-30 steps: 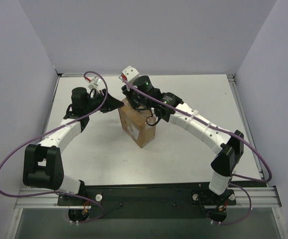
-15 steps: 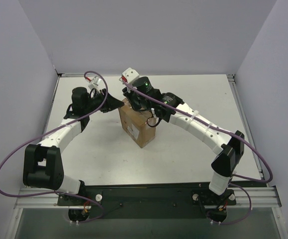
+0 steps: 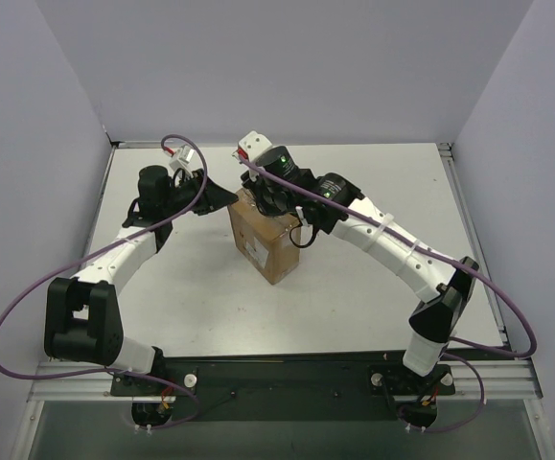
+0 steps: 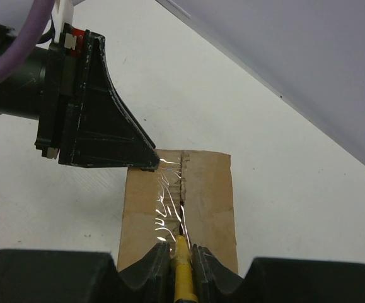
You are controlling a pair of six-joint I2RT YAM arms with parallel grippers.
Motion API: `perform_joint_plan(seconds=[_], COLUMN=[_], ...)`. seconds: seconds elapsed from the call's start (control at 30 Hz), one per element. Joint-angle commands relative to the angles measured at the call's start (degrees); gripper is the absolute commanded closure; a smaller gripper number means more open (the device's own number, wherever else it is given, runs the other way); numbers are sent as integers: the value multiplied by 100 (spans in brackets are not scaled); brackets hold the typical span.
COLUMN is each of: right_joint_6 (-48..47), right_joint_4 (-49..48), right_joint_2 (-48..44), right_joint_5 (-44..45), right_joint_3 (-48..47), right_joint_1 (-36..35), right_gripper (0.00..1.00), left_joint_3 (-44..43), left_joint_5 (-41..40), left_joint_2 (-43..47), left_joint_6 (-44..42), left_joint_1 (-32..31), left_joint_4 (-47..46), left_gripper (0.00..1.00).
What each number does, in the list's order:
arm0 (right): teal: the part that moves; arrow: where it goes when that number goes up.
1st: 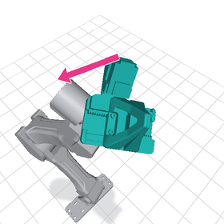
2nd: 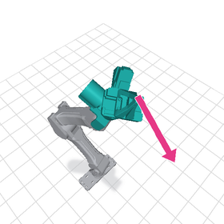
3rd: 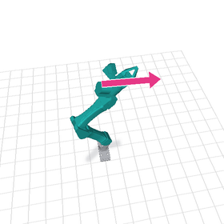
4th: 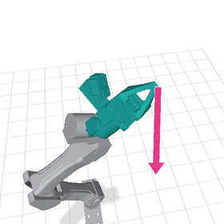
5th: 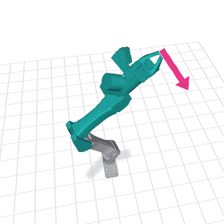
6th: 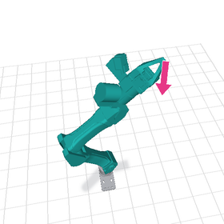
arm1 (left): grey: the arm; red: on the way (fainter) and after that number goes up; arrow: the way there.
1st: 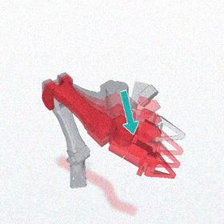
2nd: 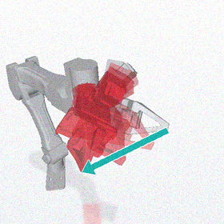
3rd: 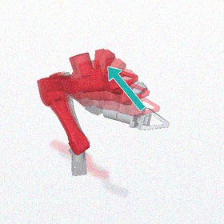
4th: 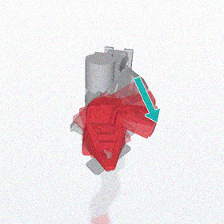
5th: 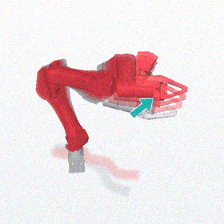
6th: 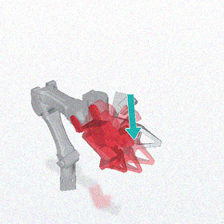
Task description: Unpack the express box
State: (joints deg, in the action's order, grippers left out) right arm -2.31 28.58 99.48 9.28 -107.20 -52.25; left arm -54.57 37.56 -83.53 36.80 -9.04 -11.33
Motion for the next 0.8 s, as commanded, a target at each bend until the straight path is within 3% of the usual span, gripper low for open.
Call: perform_joint_plan(seconds=[0.0,0.77], right_joint_6=[81,20], right_joint_4=[464,702], right_joint_2=[-298,-790], right_joint_5=[232,250], right_joint_3=[-39,489], right_joint_1=[-49,-101], right_gripper=[100,100], left_joint_3=[-37,-54], left_joint_5=[-416,-609], left_joint_2=[-199,-120], left_joint_6=[-287,-445], left_joint_1=[-1,-72], left_joint_4=[597,782], left_gripper=[63,68])
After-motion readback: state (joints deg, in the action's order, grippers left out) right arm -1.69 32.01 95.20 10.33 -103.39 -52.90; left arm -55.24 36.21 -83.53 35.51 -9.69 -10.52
